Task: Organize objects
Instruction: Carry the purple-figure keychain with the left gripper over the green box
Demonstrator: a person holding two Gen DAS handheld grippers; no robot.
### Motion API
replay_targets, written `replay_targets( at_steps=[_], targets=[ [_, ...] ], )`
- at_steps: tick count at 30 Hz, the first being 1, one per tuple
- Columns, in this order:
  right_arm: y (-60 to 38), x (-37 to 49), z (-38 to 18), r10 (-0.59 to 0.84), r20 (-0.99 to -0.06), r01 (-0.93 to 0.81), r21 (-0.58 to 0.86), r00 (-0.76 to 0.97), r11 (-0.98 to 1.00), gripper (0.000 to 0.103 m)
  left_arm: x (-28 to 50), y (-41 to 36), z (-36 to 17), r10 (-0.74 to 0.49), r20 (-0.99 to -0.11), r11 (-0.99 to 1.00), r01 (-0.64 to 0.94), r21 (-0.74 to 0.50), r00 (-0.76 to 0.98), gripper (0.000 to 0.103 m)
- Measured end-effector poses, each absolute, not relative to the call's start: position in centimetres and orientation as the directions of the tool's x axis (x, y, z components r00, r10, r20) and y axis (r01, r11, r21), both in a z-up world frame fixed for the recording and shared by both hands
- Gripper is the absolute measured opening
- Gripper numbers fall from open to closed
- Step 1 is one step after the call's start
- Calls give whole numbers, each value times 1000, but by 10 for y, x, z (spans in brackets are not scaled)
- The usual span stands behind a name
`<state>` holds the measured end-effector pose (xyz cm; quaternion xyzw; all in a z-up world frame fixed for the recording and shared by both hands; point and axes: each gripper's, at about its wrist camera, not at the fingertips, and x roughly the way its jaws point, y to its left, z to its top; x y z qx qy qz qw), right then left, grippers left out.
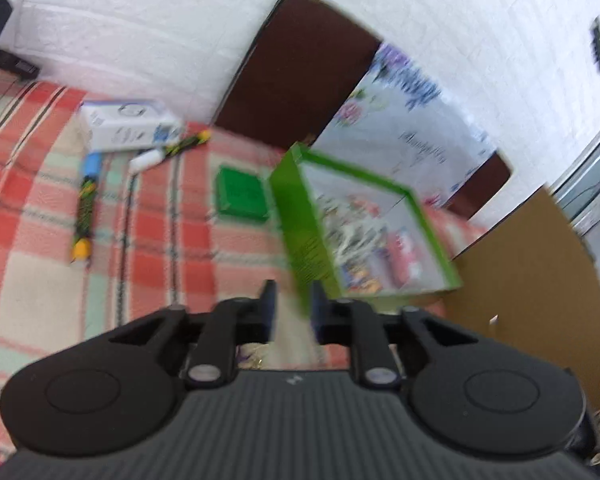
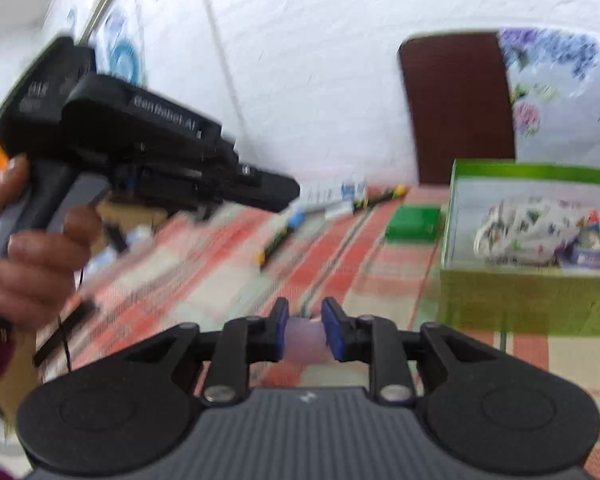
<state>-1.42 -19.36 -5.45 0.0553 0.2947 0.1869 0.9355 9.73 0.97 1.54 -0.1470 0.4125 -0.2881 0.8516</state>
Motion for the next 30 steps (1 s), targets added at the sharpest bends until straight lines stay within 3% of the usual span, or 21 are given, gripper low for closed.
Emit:
replay_targets(
  at_steps=[2, 7, 8, 10, 11, 12, 14, 16, 17, 18, 19, 20, 21, 24, 30],
  targets=[
    [-194, -21, -64, 370, -538, -322, 184, 757, 929, 55, 92, 16, -4, -599, -653, 801, 329, -501, 463, 45],
    [-185, -12, -75, 354, -570, -332, 147, 741, 932, 54, 97, 20, -45, -637, -679, 763, 177, -621, 365, 46],
    [-183, -9, -76, 358, -571, -342, 140, 739, 929, 55, 97, 17, -48, -642, -678, 759, 168, -629, 358, 49],
    [-178, 1, -79, 356, -579, -360, 114, 734, 926, 57, 97, 9, -50, -633, -683, 765, 160, -623, 364, 63],
    [-175, 5, -84, 353, -585, -369, 96, 730, 924, 59, 97, 5, -51, -617, -692, 777, 147, -613, 375, 76],
    [-171, 10, -88, 341, -591, -371, 74, 731, 926, 62, 97, 2, -52, -600, -701, 788, 132, -602, 385, 80],
    [-164, 22, -101, 283, -629, -354, 13, 724, 935, 61, 99, -1, -56, -587, -708, 795, 117, -595, 392, 80],
    [-161, 23, -107, 271, -625, -345, 4, 732, 939, 52, 100, -3, -60, -579, -714, 800, 103, -592, 393, 80],
    [-161, 21, -106, 297, -629, -362, 28, 719, 932, 26, 101, -4, -62, -577, -718, 802, 104, -588, 389, 79],
    [-161, 20, -103, 317, -632, -364, 58, 708, 930, 19, 100, -6, -64, -575, -718, 806, 117, -581, 392, 79],
    [-161, 17, -103, 332, -632, -363, 85, 700, 928, 18, 99, -8, -63, -571, -716, 810, 137, -570, 402, 77],
    [-161, 14, -102, 346, -627, -365, 105, 698, 925, 18, 98, -10, -61, -565, -717, 817, 155, -555, 408, 63],
    [-161, 10, -101, 352, -620, -359, 120, 701, 926, 18, 98, -13, -62, -564, -720, 821, 173, -545, 404, 36],
    [-162, 1, -91, 362, -588, -347, 143, 723, 927, 18, 93, -14, -57, -600, -695, 796, 211, -567, 396, 36],
    [-173, -11, -48, 301, -458, -290, 96, 836, 952, 17, 92, -33, 2, -667, -600, 744, 359, -564, 441, 36]
  ],
)
